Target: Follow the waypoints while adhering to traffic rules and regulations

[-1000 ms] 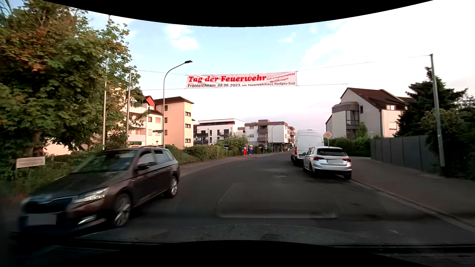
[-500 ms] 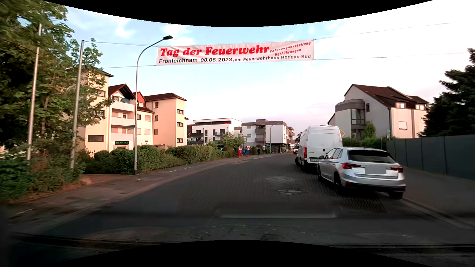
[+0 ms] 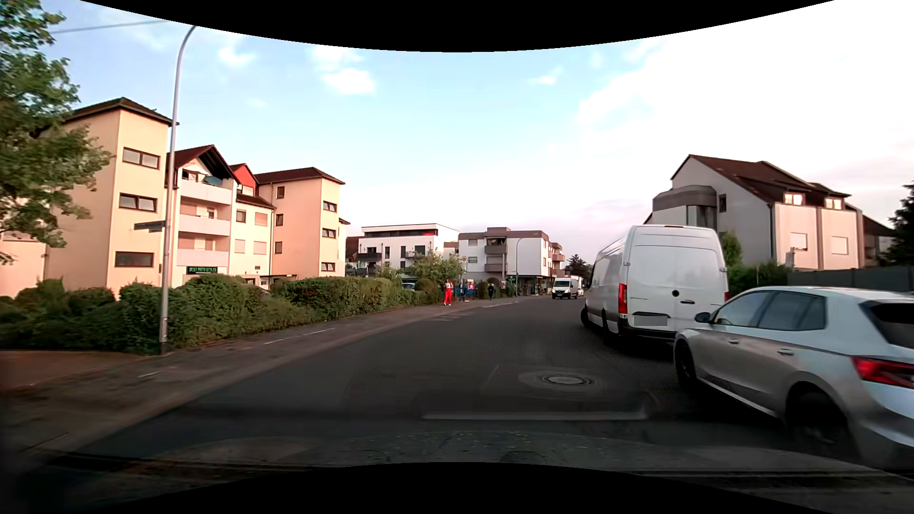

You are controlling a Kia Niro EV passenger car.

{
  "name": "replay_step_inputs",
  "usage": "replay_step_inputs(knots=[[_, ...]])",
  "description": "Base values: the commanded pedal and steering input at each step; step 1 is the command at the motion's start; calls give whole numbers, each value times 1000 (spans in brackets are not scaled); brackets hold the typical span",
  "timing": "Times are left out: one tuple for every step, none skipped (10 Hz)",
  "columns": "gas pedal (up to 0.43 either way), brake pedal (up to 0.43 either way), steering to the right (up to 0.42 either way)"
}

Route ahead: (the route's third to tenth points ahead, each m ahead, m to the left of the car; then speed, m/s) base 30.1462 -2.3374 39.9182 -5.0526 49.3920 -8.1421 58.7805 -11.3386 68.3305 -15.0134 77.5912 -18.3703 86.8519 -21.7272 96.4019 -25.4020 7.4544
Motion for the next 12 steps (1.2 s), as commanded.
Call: replay_step_inputs(knots=[[8, 0, 21], [8, 0, 24], [8, 0, 31], [8, 0, 38], [8, 0, 43], [8, 0, 45], [8, 0, 45], [8, 0, 45], [8, 0, 46], [8, 0, 45], [8, 0, 47], [8, 0, 55]])
